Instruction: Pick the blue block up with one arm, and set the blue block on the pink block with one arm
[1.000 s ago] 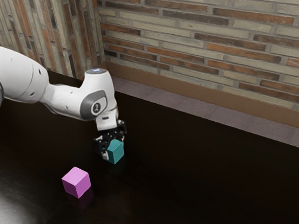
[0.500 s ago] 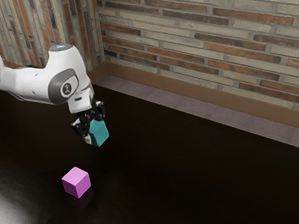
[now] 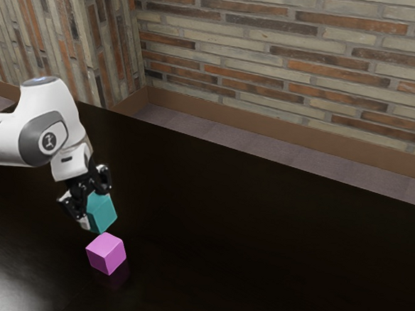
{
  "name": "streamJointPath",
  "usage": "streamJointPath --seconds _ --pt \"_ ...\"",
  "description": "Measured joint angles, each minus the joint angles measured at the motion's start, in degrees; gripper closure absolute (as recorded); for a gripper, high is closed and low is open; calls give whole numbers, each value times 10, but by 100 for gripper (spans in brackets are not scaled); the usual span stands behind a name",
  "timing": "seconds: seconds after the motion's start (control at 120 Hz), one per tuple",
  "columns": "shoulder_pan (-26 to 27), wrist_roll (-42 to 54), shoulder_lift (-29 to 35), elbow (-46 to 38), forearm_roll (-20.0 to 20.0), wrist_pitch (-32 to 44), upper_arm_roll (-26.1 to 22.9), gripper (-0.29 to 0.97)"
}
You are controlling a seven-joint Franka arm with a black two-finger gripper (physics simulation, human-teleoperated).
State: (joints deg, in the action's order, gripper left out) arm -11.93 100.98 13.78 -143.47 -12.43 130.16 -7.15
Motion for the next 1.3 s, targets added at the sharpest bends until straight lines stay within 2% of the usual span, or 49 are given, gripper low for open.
streamJointPath --seconds 0.233,0.383,0.542,0.717,0.808,0.917,0.95,1.0,1.067,1.125,1.192,1.3 --pt "0 4 -54 -1 -6 17 0 36" --pt "0 7 -66 -1 -6 28 0 36" --pt "0 7 -68 0 -5 30 0 18" --pt "0 8 -67 0 -5 30 0 8" --pt "0 7 -36 0 -6 18 0 5" --pt "0 0 68 16 -14 -58 4 3" --pt "0 -4 88 36 -18 -94 6 3" --pt "0 -17 94 128 -13 -158 7 2" --pt "1 -60 19 337 35 -256 6 2" --pt "3 -112 -33 445 68 -327 22 1" --pt "11 -187 -60 495 95 -373 35 1" --pt "33 -298 -66 504 120 -401 40 0"
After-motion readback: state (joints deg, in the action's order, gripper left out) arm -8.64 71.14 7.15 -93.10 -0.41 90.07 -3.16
